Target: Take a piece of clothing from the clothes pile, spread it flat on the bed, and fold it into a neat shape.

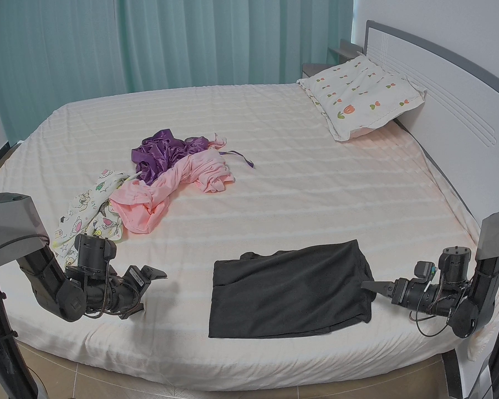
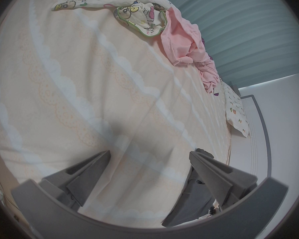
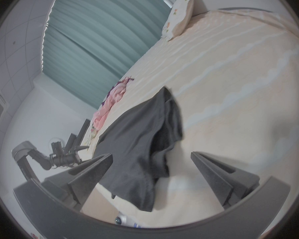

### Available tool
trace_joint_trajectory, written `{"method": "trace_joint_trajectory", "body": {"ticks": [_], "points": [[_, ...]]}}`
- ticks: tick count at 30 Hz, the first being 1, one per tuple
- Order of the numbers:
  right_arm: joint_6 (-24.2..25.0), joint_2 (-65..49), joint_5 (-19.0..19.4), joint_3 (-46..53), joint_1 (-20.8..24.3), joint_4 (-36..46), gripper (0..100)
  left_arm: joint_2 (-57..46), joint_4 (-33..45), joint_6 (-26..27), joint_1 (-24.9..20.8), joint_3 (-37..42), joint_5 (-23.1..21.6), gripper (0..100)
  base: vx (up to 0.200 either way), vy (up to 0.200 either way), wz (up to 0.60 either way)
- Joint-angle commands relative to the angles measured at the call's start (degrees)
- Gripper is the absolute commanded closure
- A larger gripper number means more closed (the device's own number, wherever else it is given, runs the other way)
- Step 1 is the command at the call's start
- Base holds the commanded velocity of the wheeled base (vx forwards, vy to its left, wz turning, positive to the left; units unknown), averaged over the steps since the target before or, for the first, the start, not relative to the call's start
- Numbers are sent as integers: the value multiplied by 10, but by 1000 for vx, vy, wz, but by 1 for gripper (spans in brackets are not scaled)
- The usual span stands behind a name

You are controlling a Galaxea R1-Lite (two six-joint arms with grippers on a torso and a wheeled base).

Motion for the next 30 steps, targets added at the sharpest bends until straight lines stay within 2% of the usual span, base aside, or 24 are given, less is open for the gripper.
{"method": "trace_joint_trajectory", "body": {"ticks": [1, 4, 6, 17, 18, 25, 30], "points": [[2, 5, 1, 27, 63, -4, 0, 2, -1, -1, 0, -1, -1, 0, 0, 0, 0], [3, 16, -7, 29, 78, -8, 0, 2, -2, -1, 0, 0, 0, 0, 0, 0, 0], [2, 24, -25, 30, 87, -7, 0, 2, -1, -1, 0, -1, 0, 0, 0, 0, 0], [2, 11, -29, 46, 86, -3, 0, 2, -2, -1, 0, -1, 0, 0, 0, 0, 0], [2, 11, -29, 47, 83, -2, 100, 2, -2, -1, 0, -1, 0, 0, 0, 0, 0], [-1, 3, -30, 55, 75, -7, 100, -4, -1, -8, 0, 2, 0, 0, 0, 0, 0], [-5, -4, -30, 65, 70, -7, 100, -76, 0, -57, 1, 13, -10, 0, 0, 0, 0]]}}
